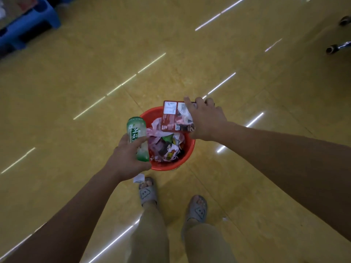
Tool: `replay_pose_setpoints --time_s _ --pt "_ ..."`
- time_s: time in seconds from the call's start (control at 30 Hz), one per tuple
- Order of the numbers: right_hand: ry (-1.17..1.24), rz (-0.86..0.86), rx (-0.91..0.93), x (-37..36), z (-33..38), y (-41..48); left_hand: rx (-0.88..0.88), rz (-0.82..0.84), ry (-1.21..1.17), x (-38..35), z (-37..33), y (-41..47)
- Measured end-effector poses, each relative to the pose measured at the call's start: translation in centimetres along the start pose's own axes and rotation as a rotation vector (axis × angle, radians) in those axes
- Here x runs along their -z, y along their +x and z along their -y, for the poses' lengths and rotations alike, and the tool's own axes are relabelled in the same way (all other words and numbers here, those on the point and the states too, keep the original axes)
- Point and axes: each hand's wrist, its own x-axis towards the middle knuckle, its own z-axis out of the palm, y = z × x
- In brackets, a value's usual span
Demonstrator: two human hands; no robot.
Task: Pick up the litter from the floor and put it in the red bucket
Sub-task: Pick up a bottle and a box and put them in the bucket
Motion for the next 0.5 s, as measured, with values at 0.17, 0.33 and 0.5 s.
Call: replay_pose_setpoints --time_s 0.17,0.33,0.5 --pt "-0.027 0.038 0.014 -6.6 1.5 7.5 -0.034 0.140 -0.135 -5.6 4.0 7.2" --pt "-0.061 0.076 0.033 -13.2 3.7 12.9 -0.029 0.281 -0.199 -10.1 6.8 12.5" --pt "-0.100 0.085 0.100 -18.4 6.6 15.8 -0.067 0.437 -0.293 -13.7 8.6 16.3"
